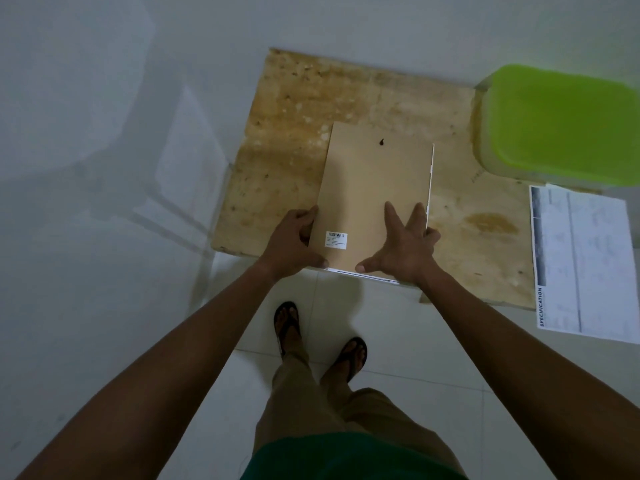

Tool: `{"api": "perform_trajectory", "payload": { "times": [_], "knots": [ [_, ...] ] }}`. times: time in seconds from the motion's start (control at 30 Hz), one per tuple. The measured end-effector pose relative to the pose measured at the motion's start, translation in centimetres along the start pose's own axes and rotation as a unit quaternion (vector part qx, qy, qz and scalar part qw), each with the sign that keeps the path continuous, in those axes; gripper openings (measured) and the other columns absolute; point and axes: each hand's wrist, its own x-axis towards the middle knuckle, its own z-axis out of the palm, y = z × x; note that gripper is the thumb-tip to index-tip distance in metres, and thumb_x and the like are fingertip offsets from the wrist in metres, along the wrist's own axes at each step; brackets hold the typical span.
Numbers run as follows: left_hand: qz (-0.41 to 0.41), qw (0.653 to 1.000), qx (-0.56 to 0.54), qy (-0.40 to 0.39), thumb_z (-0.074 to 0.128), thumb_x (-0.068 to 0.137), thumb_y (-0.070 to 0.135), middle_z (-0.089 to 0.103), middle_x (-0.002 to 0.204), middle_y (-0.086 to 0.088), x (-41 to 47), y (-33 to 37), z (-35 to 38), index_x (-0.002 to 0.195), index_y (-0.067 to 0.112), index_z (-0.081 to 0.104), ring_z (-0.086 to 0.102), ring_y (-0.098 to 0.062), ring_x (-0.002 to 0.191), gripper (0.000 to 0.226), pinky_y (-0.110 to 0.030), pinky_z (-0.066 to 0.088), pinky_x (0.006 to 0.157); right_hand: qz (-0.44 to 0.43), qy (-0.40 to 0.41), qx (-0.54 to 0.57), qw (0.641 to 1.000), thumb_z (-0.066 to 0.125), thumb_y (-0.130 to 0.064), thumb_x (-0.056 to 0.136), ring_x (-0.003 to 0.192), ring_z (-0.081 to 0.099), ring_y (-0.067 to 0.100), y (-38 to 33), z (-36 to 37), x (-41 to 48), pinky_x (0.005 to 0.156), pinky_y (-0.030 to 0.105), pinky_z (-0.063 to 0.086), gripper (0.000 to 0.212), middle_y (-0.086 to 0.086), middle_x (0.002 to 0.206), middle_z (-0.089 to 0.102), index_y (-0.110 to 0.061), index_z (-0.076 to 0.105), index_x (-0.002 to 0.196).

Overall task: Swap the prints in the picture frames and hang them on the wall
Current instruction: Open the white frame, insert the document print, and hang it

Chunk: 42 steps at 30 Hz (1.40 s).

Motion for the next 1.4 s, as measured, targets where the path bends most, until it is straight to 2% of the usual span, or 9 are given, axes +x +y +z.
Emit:
{"api": "perform_trajectory", "payload": {
  "times": [0.33, 0.47, 0.6, 0.73, 0.93, 1.1, 1.17, 1.27, 1.4],
  "knots": [
    [0.09, 0.988, 0.12, -0.031, 0.094, 0.042, 0.043, 0.026, 0.156, -0.002, -0.2, -0.7, 0.2, 0.159, 0.017, 0.014, 0.037, -0.024, 0.138, 0.144, -0.047, 0.046, 0.106, -0.004, -0.006, -0.016, 1.0, 0.085, -0.074, 0.042, 0.145, 0.001, 0.052, 0.1, 0.0, 0.1, 0.116, 0.052, 0.014, 0.146, 0.021, 0.162, -0.023, -0.046, -0.003, 0.155],
    [0.167, 0.962, 0.212, -0.033, 0.088, 0.062, 0.048, 0.012, 0.165, -0.007, -0.5, -1.4, 0.1, 0.151, 0.032, 0.038, 0.031, -0.031, 0.14, 0.103, -0.046, 0.033, 0.115, -0.024, -0.008, -0.033, 0.999, 0.077, -0.084, 0.042, 0.148, 0.002, 0.05, 0.8, 0.4, 0.3, 0.116, 0.051, 0.014, 0.135, 0.022, 0.162, -0.021, -0.058, 0.002, 0.152],
    [0.222, 0.933, 0.284, -0.024, 0.073, 0.079, 0.053, 0.009, 0.166, -0.012, -1.4, -2.4, 0.6, 0.141, 0.035, 0.054, 0.038, -0.029, 0.111, 0.067, -0.045, 0.042, 0.101, -0.065, 0.006, -0.069, 0.996, 0.064, -0.093, 0.047, 0.152, -0.003, 0.045, 1.4, 0.8, -0.1, 0.117, 0.05, 0.008, 0.123, 0.026, 0.163, -0.016, -0.059, 0.011, 0.152],
    [0.209, 0.938, 0.276, -0.02, 0.055, 0.084, 0.061, 0.012, 0.165, -0.013, -1.9, -2.7, 1.2, 0.139, 0.034, 0.056, 0.037, -0.034, 0.117, 0.061, -0.048, 0.042, 0.099, -0.098, 0.03, -0.059, 0.993, 0.052, -0.094, 0.051, 0.151, 0.003, 0.042, 2.0, 0.9, -0.9, 0.118, 0.049, 0.004, 0.107, 0.021, 0.166, -0.008, -0.059, 0.026, 0.149],
    [0.18, 0.95, 0.255, -0.004, 0.077, 0.08, 0.045, 0.01, 0.165, -0.014, -2.4, -2.2, 1.7, 0.137, 0.028, 0.058, 0.036, -0.037, 0.12, 0.062, -0.05, 0.039, 0.105, -0.108, 0.018, -0.026, 0.994, 0.047, -0.102, 0.046, 0.151, 0.0, 0.044, 3.1, 1.3, -1.3, 0.12, 0.052, 0.001, 0.107, 0.015, 0.167, -0.009, -0.065, 0.027, 0.144],
    [0.14, 0.944, 0.299, -0.001, 0.074, 0.069, 0.062, 0.012, 0.164, -0.015, -1.5, -1.0, 1.9, 0.146, 0.034, 0.045, 0.038, -0.04, 0.126, 0.087, -0.046, 0.034, 0.107, -0.108, 0.084, 0.06, 0.989, 0.059, -0.088, 0.065, 0.152, 0.011, 0.031, 3.9, 1.2, -1.7, 0.119, 0.042, 0.012, 0.09, 0.018, 0.166, 0.012, -0.048, 0.046, 0.145],
    [0.126, 0.947, 0.296, 0.0, 0.065, 0.059, 0.073, 0.017, 0.163, -0.015, -1.4, -0.5, 1.8, 0.144, 0.034, 0.049, 0.044, -0.042, 0.123, 0.095, -0.048, 0.038, 0.108, -0.065, 0.148, 0.189, 0.969, 0.066, -0.073, 0.077, 0.145, 0.029, 0.029, 4.0, 1.3, -1.4, 0.116, 0.043, 0.029, 0.081, 0.017, 0.157, 0.027, -0.032, 0.05, 0.145],
    [0.121, 0.95, 0.289, -0.001, 0.055, 0.051, 0.081, 0.025, 0.161, -0.017, -0.9, -0.5, 1.8, 0.138, 0.034, 0.056, 0.052, -0.044, 0.117, 0.099, -0.053, 0.045, 0.103, 0.019, 0.217, 0.292, 0.931, 0.065, -0.061, 0.081, 0.105, 0.06, 0.025, 3.9, 0.6, -0.4, 0.086, 0.036, 0.051, 0.063, 0.007, 0.114, 0.061, -0.018, 0.057, 0.126],
    [0.135, 0.942, 0.307, -0.004, 0.053, 0.052, 0.082, 0.031, 0.157, -0.022, -0.8, -0.2, 1.9, 0.135, 0.029, 0.06, 0.057, -0.047, 0.111, 0.099, -0.054, 0.048, 0.099, 0.113, 0.227, 0.324, 0.911, 0.073, -0.039, 0.083, 0.075, 0.062, 0.029, 3.7, -0.8, 0.6, 0.066, 0.029, 0.039, 0.03, 0.007, 0.072, 0.067, -0.01, 0.067, 0.084]
  ]
}}
